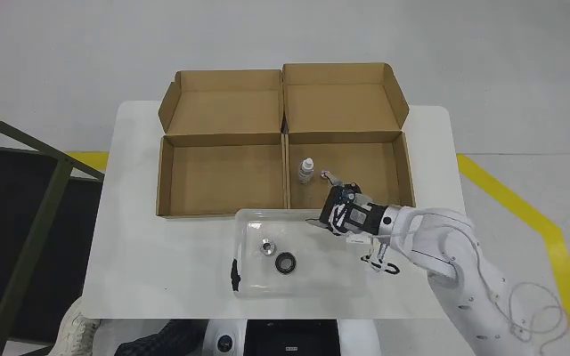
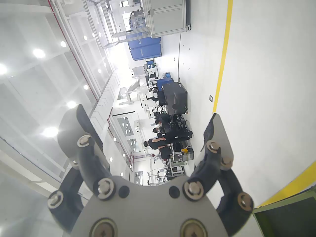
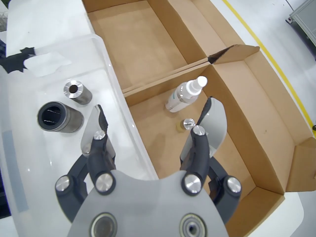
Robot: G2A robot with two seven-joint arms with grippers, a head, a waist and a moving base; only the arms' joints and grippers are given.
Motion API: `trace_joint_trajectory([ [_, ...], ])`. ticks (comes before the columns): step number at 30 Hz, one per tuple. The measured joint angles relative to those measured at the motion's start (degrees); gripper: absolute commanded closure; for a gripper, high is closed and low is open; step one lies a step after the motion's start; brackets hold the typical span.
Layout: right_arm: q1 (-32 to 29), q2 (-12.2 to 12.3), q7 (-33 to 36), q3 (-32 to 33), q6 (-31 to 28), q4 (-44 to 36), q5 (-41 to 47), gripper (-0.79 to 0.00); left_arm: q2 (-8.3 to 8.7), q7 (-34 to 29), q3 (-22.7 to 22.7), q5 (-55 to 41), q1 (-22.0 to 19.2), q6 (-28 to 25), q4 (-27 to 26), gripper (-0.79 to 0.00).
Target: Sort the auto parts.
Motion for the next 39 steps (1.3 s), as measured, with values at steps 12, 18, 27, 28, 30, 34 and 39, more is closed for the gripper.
trace_joint_trajectory([
  [12, -7.2, 0.9, -2.2, -2.2, -4.0, -5.1, -5.2, -0.659, 0.00, 0.0, 0.0, 0.0, 0.0, 0.0, 0.0, -0.785],
  [18, -8.5, 1.0, -3.3, -4.7, -4.6, -4.4, -8.4, -0.650, 0.00, 0.0, 0.0, 0.0, 0.0, 0.0, 0.0, -0.785],
  [27, -7.9, 0.9, -3.8, -8.6, -4.4, -1.5, -11.3, -0.637, 0.00, 0.0, 0.0, 0.0, 0.0, 0.0, 0.0, -0.785],
  [28, -7.7, 0.8, -3.9, -9.0, -4.3, -1.1, -11.4, -0.640, 0.00, 0.0, 0.0, 0.0, 0.0, 0.0, 0.0, -0.785],
  [30, -7.3, 0.7, -3.9, -9.6, -4.3, -0.3, -11.5, -0.640, 0.00, 0.0, 0.0, 0.0, 0.0, 0.0, 0.0, -0.785],
  [34, -6.1, 0.5, -3.8, -11.1, -4.1, 1.2, -11.6, -0.622, 0.00, 0.0, 0.0, 0.0, 0.0, 0.0, 0.0, -0.785],
  [39, -4.5, 0.1, -3.2, -13.6, -3.9, 3.1, -12.1, -0.610, 0.00, 0.0, 0.0, 0.0, 0.0, 0.0, 0.0, -0.785],
])
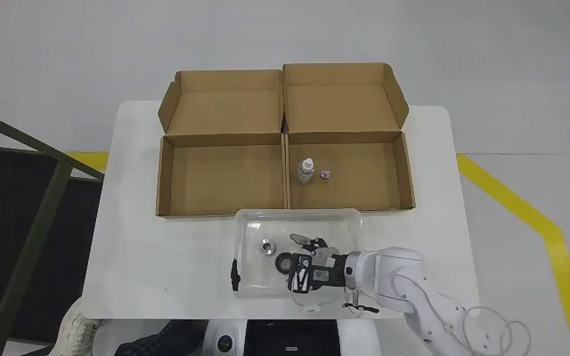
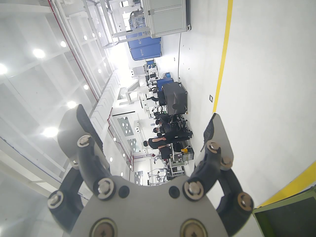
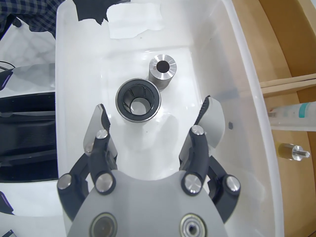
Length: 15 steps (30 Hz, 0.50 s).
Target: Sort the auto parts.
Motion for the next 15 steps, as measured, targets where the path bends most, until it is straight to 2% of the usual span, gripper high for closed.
trace_joint_trajectory([
  [5, 1.8, -0.5, 0.2, -2.5, 0.5, 2.0, -0.1, -0.579, 0.00, 0.0, 0.0, 0.0, 0.0, 0.0, 0.0, -0.785],
  [8, 2.8, -0.8, 0.2, -3.5, 0.7, 3.0, 0.0, -0.520, 0.00, 0.0, 0.0, 0.0, 0.0, 0.0, 0.0, -0.785],
  [11, 3.7, -0.9, 0.2, -4.1, 1.0, 3.8, 0.1, -0.394, 0.00, 0.0, 0.0, 0.0, 0.0, 0.0, 0.0, -0.785],
  [15, 4.6, -1.1, 0.3, -4.7, 1.0, 4.6, 0.4, -0.372, 0.00, 0.0, 0.0, 0.0, 0.0, 0.0, 0.0, -0.785],
])
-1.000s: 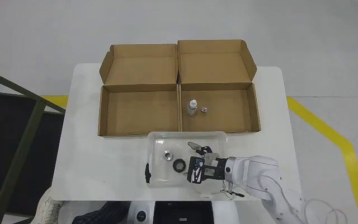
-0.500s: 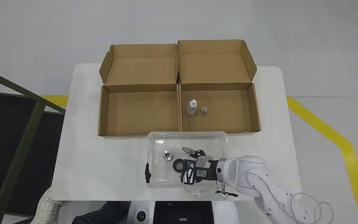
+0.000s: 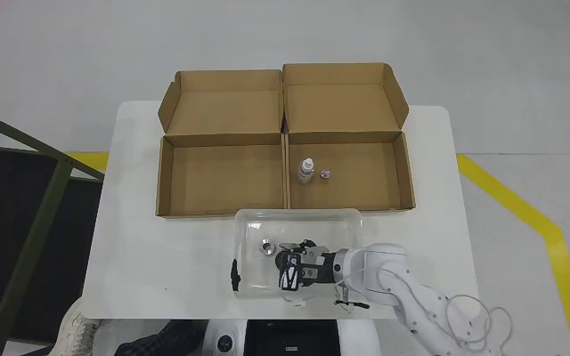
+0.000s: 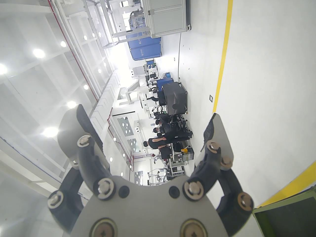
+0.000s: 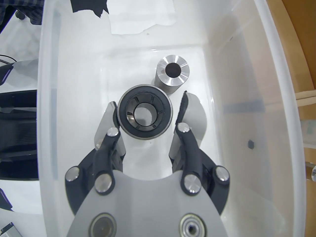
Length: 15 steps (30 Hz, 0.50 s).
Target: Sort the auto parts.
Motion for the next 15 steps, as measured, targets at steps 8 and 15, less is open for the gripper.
trace_joint_trajectory([
  [8, 1.0, -0.2, 0.0, -1.0, -0.7, 1.0, 0.8, -0.385, 0.00, 0.0, 0.0, 0.0, 0.0, 0.0, 0.0, -0.785],
  [15, 1.4, -0.3, -0.1, -1.4, -0.6, 1.5, 1.0, -0.209, 0.00, 0.0, 0.0, 0.0, 0.0, 0.0, 0.0, -0.785],
])
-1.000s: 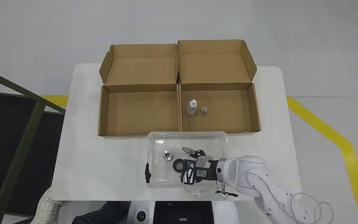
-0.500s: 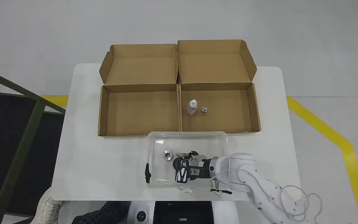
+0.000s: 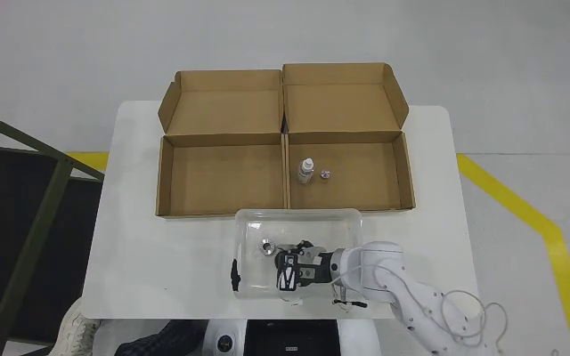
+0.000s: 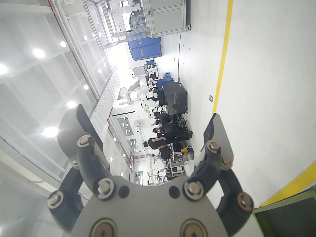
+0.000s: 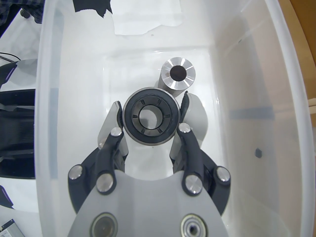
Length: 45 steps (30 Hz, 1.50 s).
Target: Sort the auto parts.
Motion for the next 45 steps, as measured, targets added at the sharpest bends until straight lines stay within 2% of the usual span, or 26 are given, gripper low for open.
trace_joint_trajectory([
  [1, 0.1, 0.0, -0.1, 0.0, 0.0, 0.1, 0.1, -0.157, 0.00, 0.0, 0.0, 0.0, 0.0, 0.0, 0.0, -0.785],
  [3, 0.1, 0.0, -0.2, -0.1, -0.1, 0.2, 0.2, 0.000, 0.00, 0.0, 0.0, 0.0, 0.0, 0.0, 0.0, -0.785],
  [18, -1.0, 0.7, -1.8, 2.5, -0.6, -2.3, 1.0, 0.000, 0.00, 0.0, 0.0, 0.0, 0.0, 0.0, 0.0, -0.785],
  [35, -5.9, 2.9, -5.7, 12.2, -1.5, -11.9, 3.7, 0.000, 0.00, 0.0, 0.0, 0.0, 0.0, 0.0, 0.0, -0.785],
  [45, -5.2, 3.1, -8.4, 14.8, -0.5, -14.3, 6.9, 0.000, 0.00, 0.0, 0.0, 0.0, 0.0, 0.0, 0.0, -0.785],
])
